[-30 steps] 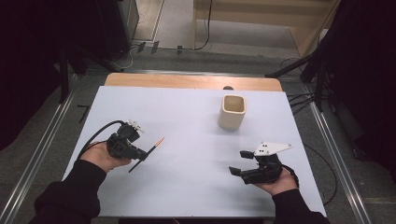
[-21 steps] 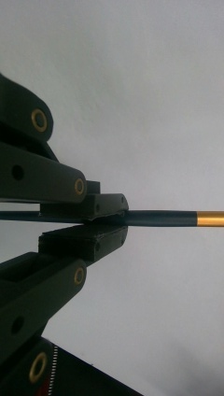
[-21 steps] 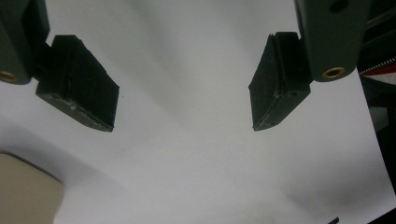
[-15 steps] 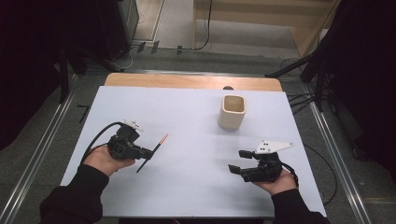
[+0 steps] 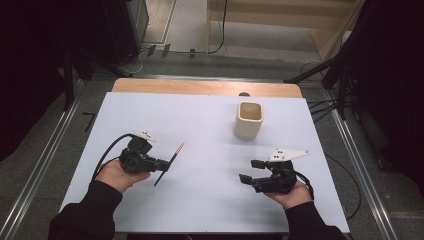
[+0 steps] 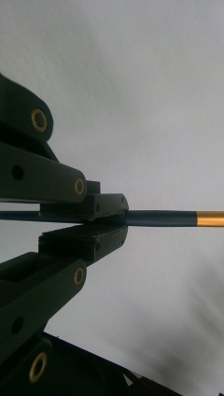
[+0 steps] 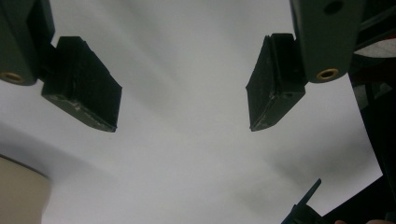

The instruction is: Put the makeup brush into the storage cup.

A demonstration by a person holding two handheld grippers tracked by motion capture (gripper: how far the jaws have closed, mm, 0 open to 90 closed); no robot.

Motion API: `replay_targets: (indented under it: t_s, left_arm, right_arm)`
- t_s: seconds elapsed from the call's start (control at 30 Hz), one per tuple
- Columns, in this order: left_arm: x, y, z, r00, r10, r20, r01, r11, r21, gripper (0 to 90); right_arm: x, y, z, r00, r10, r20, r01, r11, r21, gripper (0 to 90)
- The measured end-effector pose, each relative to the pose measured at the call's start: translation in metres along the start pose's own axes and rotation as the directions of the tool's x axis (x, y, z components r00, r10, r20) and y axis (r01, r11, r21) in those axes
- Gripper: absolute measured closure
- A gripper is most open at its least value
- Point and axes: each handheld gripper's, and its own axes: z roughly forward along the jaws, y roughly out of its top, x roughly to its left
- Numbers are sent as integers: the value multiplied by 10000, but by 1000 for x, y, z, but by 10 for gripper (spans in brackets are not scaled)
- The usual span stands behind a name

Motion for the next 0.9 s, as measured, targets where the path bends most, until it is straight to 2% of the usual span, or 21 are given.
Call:
replay_targets:
  t_s: [0.17,0.43,0.6,0.73,0.9]
  left_arm:
    - [-3,-2,3,9998,-151,164,154,9997,-191,845]
    - [-8,-4,7,9990,-268,371,287,9983,-499,845]
    - [-8,-6,8,9970,-446,630,495,9957,-784,845]
    - [-9,-7,9,9927,-629,1026,733,9921,-1014,845]
    - [-12,-7,13,9927,-671,1003,785,9903,-1143,845]
  right_arm:
    - [2,2,4,9999,101,-6,-101,9999,-71,281]
    - [6,6,8,9979,642,15,-642,9978,-193,298]
    - [8,8,10,9963,861,67,-859,9960,-263,310]
    - [9,10,12,9947,1025,50,-1023,9943,-294,312]
    - [11,13,14,9932,1163,-55,-1164,9924,-392,315]
